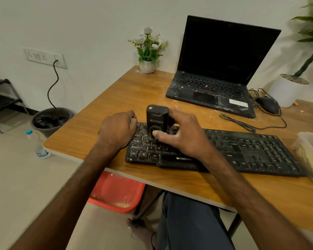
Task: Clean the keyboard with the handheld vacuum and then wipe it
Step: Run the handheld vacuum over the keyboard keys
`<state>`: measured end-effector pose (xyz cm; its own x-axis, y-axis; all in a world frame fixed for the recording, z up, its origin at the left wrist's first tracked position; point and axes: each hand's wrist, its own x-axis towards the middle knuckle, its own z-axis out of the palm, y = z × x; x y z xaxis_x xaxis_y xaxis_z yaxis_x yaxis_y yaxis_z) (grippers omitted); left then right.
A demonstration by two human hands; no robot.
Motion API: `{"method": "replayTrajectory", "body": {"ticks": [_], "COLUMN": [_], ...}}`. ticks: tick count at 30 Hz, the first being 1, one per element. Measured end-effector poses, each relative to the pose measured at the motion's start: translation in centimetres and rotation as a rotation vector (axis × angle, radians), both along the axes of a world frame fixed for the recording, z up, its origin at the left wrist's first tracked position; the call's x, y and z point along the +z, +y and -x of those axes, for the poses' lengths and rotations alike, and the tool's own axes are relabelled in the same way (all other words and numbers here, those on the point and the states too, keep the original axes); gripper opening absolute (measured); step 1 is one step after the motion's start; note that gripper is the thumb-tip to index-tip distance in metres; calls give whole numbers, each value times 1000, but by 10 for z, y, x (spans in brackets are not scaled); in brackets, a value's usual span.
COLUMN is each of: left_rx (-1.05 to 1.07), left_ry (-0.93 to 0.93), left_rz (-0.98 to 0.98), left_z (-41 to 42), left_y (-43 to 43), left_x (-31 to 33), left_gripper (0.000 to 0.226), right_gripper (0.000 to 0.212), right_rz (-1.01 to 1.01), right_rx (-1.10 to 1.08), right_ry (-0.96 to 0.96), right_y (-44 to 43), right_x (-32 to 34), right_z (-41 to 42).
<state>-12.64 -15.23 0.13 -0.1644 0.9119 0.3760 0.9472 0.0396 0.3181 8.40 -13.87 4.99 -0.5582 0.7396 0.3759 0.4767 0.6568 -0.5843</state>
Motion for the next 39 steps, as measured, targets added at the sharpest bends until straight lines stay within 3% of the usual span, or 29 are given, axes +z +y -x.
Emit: {"method": "replayTrajectory", "body": {"ticks": [4, 8, 10, 14, 20, 25, 30, 36, 39], "left_rx": [0, -2, -9, -15, -18, -14, -18, -23, -17], "left_ry": [4, 8, 1, 14, -5, 2, -16, 11, 10], "left_rz": [-3, 3, 0, -6, -37, -14, -14, 0, -4], "left_z": [-1, 0, 0, 0, 2, 3, 4, 1, 2], "left_y": [1, 1, 1, 1, -1, 1, -1, -1, -2], "left_x": [-1, 1, 0, -1, -1, -3, -1, -1, 1], "left_gripper": [22, 22, 23, 20, 24, 24, 24, 24, 25], "right_gripper": [56, 50, 49, 52, 51, 53, 51, 56, 57], "right_rz": [51, -57, -15, 50, -57, 51, -35, 66, 12], "right_rx": [93, -24, -36, 127, -97, 70, -104, 107, 9], "right_ry": [17, 40, 49, 24, 51, -7, -7, 10, 12], "right_y": [-17, 2, 0, -23, 10, -3, 28, -31, -22], "right_x": [-3, 1, 2, -5, -3, -10, -1, -10, -7], "right_z": [-5, -7, -7, -7, -18, -10, -7, -11, -18]}}
